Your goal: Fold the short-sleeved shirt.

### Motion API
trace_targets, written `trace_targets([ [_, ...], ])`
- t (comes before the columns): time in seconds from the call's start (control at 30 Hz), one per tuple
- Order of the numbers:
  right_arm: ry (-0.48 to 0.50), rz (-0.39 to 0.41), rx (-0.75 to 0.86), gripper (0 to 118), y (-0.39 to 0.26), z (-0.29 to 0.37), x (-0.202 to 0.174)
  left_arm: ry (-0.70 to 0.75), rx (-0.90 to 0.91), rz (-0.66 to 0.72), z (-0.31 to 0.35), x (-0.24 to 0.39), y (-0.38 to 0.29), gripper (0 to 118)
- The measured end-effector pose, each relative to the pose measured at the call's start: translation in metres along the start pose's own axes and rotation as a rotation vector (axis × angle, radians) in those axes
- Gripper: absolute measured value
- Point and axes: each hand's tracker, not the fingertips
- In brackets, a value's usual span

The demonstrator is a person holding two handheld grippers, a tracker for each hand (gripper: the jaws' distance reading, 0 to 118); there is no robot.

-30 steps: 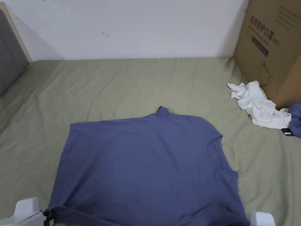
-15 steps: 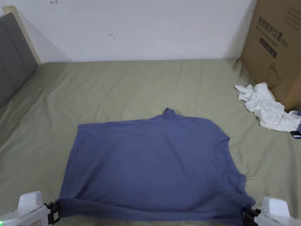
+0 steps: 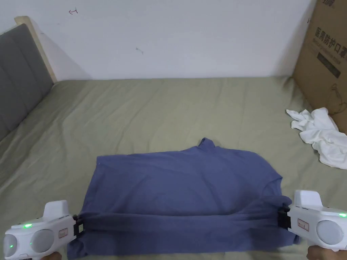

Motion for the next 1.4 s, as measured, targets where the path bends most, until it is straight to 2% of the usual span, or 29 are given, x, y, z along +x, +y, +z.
trace_targets([
  [0.2,-0.042,-0.001,-0.093,5,0.013,-0.059,-0.001,0.040,-0.084,-0.066,-0.056,0.011,0.012,6],
  [0.4,-0.072,-0.015,-0.153,5,0.011,-0.080,-0.007,0.060,-0.153,-0.066,-0.084,0.011,0.004,6],
  [0.47,-0.076,-0.019,-0.148,7,0.012,-0.073,-0.008,0.067,-0.145,-0.050,-0.081,0.013,0.006,10],
  [0.5,-0.078,-0.020,-0.145,11,0.014,-0.068,-0.009,0.061,-0.149,-0.037,-0.074,0.013,0.011,22],
  [0.53,-0.078,-0.025,-0.140,21,0.016,-0.062,-0.010,0.048,-0.149,-0.024,-0.069,0.014,0.013,37],
  [0.57,-0.064,-0.033,-0.111,40,0.019,-0.051,-0.010,0.032,-0.141,-0.015,-0.061,0.015,0.016,59],
  [0.6,-0.048,-0.032,-0.070,73,0.023,-0.038,-0.011,-0.004,-0.105,0.001,-0.051,0.018,0.018,83],
  [0.63,-0.043,-0.021,-0.022,90,0.027,-0.022,-0.014,-0.028,-0.056,0.017,-0.035,0.020,0.022,95],
  [0.67,-0.027,-0.016,0.027,98,0.029,-0.010,-0.014,-0.041,-0.009,0.031,-0.022,0.023,0.025,99],
  [0.9,0.013,0.036,0.400,98,0.034,0.116,-0.030,-0.112,0.388,0.058,0.096,0.049,0.034,98],
  [1.07,-0.030,0.083,0.563,98,0.018,0.178,-0.048,-0.064,0.560,-0.009,0.150,0.068,0.024,95],
  [1.13,-0.047,0.091,0.611,97,0.009,0.195,-0.052,-0.051,0.608,-0.050,0.163,0.075,0.015,77],
  [1.17,-0.049,0.090,0.617,95,0.005,0.198,-0.053,-0.048,0.610,-0.061,0.165,0.077,0.013,64],
  [1.2,-0.050,0.088,0.630,91,0.002,0.202,-0.055,-0.049,0.612,-0.074,0.168,0.079,0.009,41],
  [1.23,-0.056,0.090,0.651,84,-0.002,0.205,-0.057,-0.052,0.612,-0.076,0.170,0.081,0.006,25],
  [1.27,-0.056,0.087,0.672,72,-0.005,0.209,-0.057,-0.057,0.612,-0.079,0.172,0.082,0.003,15],
  [1.3,-0.062,0.084,0.686,47,-0.008,0.212,-0.059,-0.062,0.613,-0.082,0.173,0.083,0.001,5],
  [1.33,-0.065,0.088,0.694,20,-0.009,0.213,-0.059,-0.076,0.616,-0.078,0.175,0.084,-0.002,0],
  [1.37,-0.068,0.090,0.704,0,-0.010,0.214,-0.060,-0.082,0.625,-0.077,0.177,0.085,-0.006,0],
  [1.4,-0.080,0.090,0.715,0,-0.011,0.214,-0.061,-0.086,0.638,-0.079,0.180,0.087,-0.008,0],
])
